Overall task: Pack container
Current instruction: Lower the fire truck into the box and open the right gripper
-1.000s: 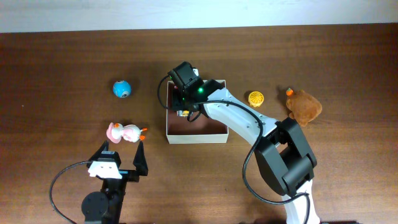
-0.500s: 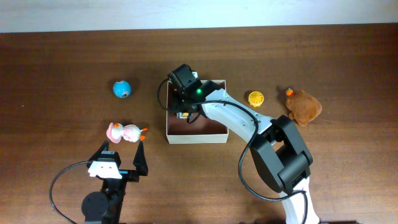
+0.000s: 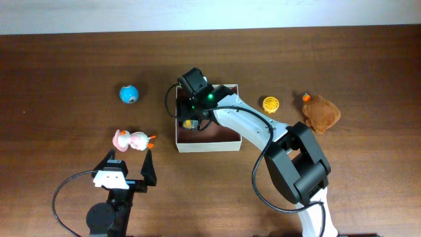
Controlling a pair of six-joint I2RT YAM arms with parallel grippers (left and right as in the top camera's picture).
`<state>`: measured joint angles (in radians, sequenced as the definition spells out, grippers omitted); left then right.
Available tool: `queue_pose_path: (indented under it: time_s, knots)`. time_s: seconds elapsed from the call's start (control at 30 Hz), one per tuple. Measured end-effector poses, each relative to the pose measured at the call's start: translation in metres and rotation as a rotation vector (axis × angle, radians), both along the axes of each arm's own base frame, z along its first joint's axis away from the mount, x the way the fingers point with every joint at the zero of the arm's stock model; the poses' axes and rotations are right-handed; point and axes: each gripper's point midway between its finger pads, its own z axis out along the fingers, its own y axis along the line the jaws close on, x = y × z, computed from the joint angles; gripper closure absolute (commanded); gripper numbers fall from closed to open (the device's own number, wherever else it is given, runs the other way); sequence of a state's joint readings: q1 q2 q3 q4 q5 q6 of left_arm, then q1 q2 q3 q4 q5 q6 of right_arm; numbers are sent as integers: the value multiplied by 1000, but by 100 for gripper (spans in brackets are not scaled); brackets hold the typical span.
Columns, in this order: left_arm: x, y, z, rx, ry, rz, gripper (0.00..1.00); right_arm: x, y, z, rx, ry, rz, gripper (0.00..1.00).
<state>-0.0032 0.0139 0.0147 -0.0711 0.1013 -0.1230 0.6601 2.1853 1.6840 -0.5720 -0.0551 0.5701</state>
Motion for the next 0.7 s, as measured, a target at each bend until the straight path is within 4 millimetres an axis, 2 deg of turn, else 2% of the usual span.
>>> queue_pose_path:
  time_s: [0.37,0.53,0.6,0.7]
  knots:
    - [0,0,0,0,0,0,0,-3,-1,4,-18,10,43,21]
    - [0,0,0,0,0,0,0,5,-2,34,-30,-6,70,23]
    - [0,0,0,0,0,0,0,6,-6,51,-44,-1,77,28]
    - [0,0,0,0,0,0,0,6,-13,69,-60,15,78,42]
